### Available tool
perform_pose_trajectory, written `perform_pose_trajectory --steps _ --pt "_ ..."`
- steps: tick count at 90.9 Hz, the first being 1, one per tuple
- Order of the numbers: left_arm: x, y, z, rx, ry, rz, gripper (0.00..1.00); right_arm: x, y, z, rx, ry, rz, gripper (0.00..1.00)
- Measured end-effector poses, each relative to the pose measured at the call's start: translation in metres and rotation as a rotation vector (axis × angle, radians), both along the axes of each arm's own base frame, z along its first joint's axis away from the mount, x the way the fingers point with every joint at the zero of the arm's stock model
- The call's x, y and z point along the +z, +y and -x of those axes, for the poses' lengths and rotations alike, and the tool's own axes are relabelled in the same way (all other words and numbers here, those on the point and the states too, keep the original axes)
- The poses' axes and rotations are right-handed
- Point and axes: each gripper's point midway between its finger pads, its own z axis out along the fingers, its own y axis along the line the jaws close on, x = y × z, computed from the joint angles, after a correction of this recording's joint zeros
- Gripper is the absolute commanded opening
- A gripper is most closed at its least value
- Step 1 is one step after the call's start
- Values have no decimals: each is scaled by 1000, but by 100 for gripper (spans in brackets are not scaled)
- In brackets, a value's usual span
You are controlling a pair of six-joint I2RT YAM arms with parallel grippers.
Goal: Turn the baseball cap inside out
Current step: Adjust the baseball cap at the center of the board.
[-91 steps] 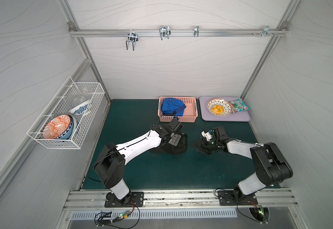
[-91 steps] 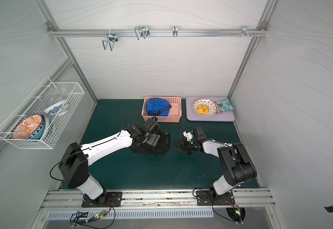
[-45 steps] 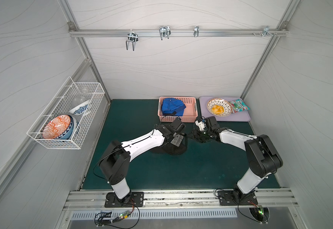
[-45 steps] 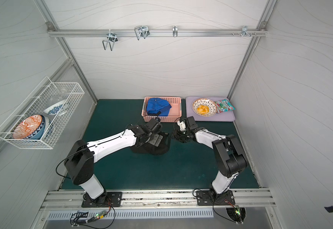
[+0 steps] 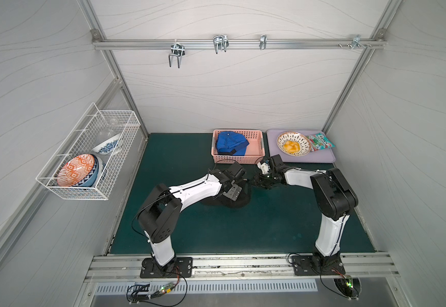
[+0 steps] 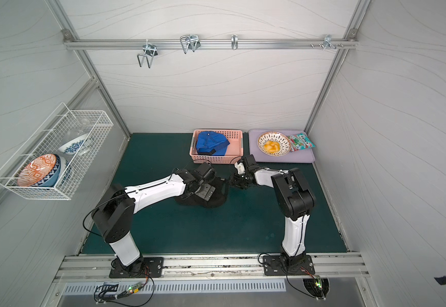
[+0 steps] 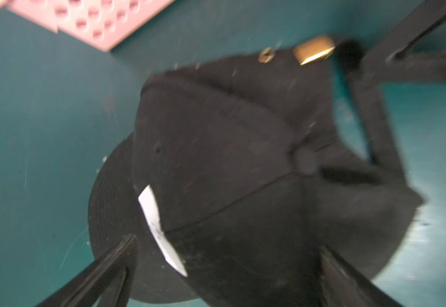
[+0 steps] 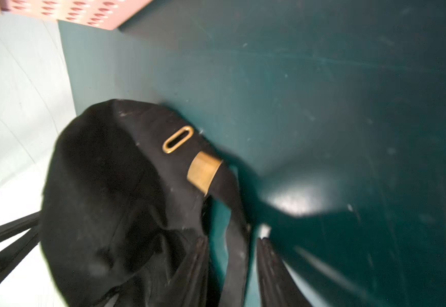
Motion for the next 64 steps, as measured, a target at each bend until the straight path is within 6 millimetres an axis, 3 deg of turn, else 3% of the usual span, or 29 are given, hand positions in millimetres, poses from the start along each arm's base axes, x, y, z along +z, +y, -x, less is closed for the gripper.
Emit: perform_pose_trajectory --steps 22,37,50,64 --pt "-11 38 4 52 24 -51 100 2 22 -3 43 -9 -19 38" --pt "6 49 2 74 1 -15 100 6 26 -2 58 -17 -24 49" --pt "49 43 -6 81 -40 100 100 34 18 -1 57 -60 -16 61" --pt "122 35 -21 77 -145 318 100 111 4 -15 36 -231 -28 74"
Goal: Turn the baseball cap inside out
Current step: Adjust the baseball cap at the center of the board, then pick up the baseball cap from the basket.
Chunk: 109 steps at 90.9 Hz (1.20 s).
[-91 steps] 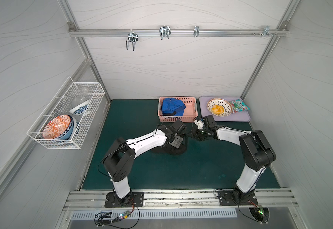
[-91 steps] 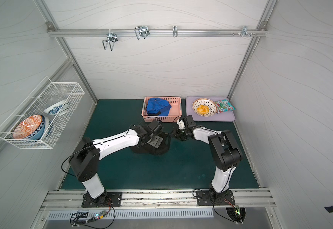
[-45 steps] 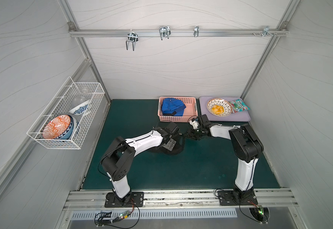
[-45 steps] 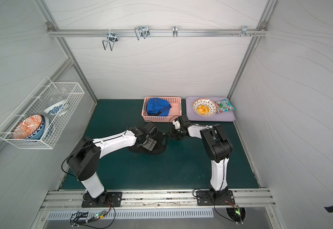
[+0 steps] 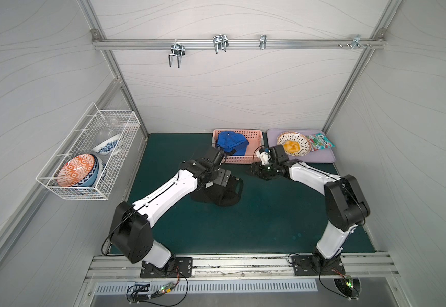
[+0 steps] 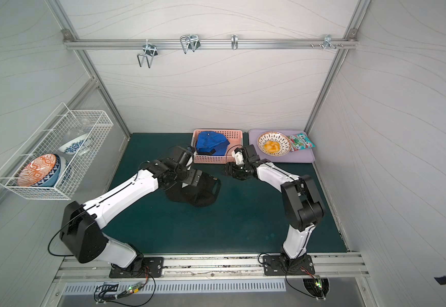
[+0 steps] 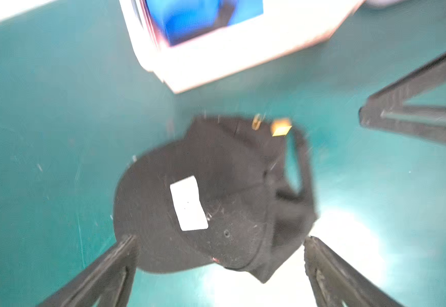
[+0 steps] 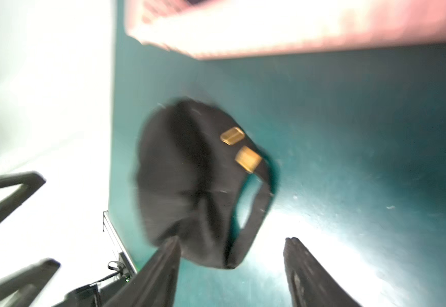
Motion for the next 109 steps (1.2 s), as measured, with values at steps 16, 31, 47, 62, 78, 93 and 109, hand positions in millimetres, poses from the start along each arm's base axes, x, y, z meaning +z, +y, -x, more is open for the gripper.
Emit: perform_pose_trajectory --steps 16,31,47,62,78,93,109 --pt "44 13 1 -4 -67 192 100 74 0 -39 -37 -171 -45 83" --pt "29 24 21 -12 -31 267 100 70 5 -94 -136 -160 -30 89" --pt "1 26 50 -33 39 295 100 17 14 -150 -248 -64 7 90" --pt "-4 28 65 -35 48 327 100 -24 18 -181 -330 8 24 91" --pt "-3 29 73 -43 22 350 100 -33 27 -211 -384 20 -12 93" --pt "0 29 74 -47 11 356 100 -37 39 -237 -414 16 -72 95" --pt "1 30 75 -47 8 356 100 -59 45 -247 -438 56 -96 84"
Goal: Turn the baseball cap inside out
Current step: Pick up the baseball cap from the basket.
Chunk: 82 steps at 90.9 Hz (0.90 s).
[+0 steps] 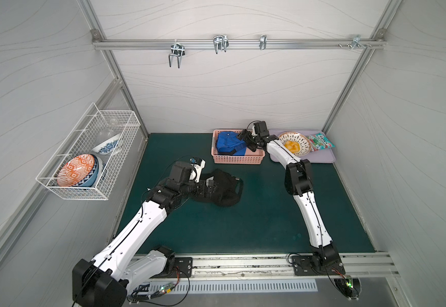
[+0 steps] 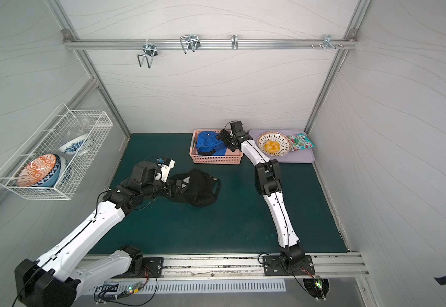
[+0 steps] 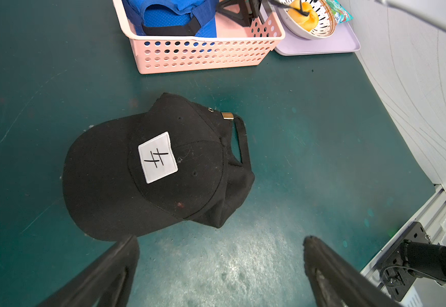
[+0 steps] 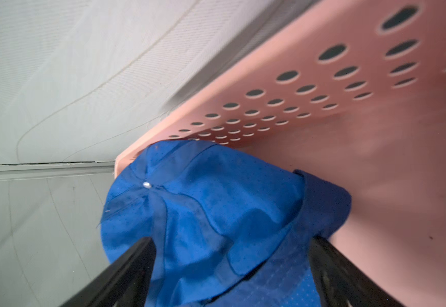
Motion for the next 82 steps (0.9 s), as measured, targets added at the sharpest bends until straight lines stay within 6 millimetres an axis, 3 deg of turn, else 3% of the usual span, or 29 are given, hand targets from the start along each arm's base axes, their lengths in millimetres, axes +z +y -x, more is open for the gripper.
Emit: perform_pose_trajectory --steps 8,18,24,49,59,71,82 --pt "2 0 0 1 -6 1 100 -7 3 -1 -3 14 -16 65" --pt "4 2 1 6 -16 -1 100 -4 8 -5 1 5 -52 17" --pt "5 3 1 11 -22 -4 100 1 13 -8 8 -4 -82 0" --pt "19 11 2 20 -85 -30 100 30 26 -8 70 -59 -163 0" --pt "34 13 0 18 -132 -46 100 57 28 0 107 -91 -179 0" --pt "67 16 -9 16 -231 -68 100 123 27 17 158 -172 -198 0" --pt "107 16 -18 10 -365 -81 100 206 21 46 194 -286 -214 0"
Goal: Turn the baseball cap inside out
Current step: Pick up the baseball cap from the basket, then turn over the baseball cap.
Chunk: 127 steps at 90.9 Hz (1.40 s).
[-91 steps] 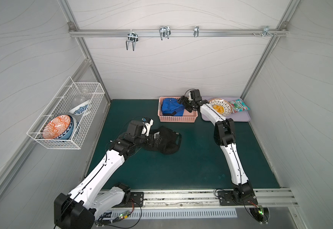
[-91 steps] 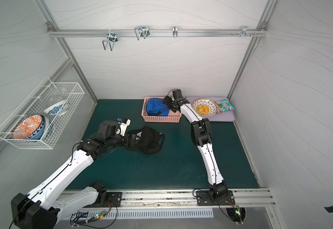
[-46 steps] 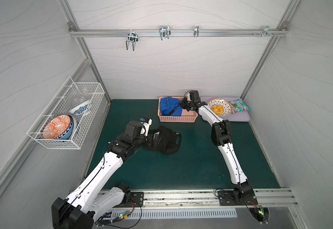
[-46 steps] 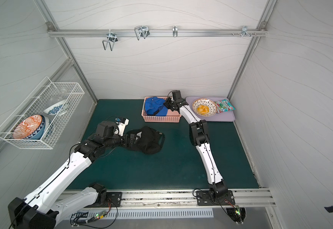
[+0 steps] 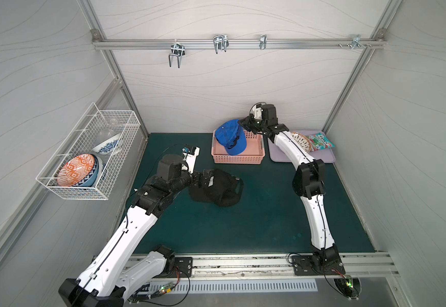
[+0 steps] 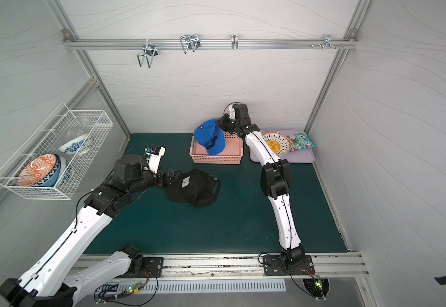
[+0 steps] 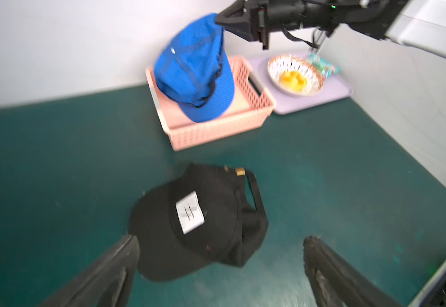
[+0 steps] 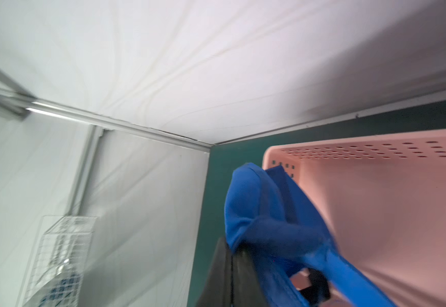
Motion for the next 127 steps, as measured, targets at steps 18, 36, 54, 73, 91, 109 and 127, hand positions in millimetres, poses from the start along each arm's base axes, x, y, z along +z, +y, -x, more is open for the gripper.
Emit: perform_pose_trajectory --steps 18,36,54,73,91,109,127 --pt "62 -15 -24 -33 -220 -10 100 108 -19 68 6 -152 -19 0" --pt "77 -98 -32 -195 -358 -65 100 136 -33 128 -45 -165 13 0" --pt "57 -146 -39 -234 -373 -114 100 124 -45 174 -108 -84 47 0" --pt "57 -148 -48 -181 -378 -128 100 133 -56 217 -147 -48 18 0" --pt "57 -160 -49 -201 -355 -60 100 148 -70 242 -187 -40 -36 0" --pt "56 -178 -42 -258 -324 22 100 146 -74 246 -221 -23 -44 0" --pt "55 -198 -36 -311 -304 65 100 138 -70 249 -227 -2 -30 0"
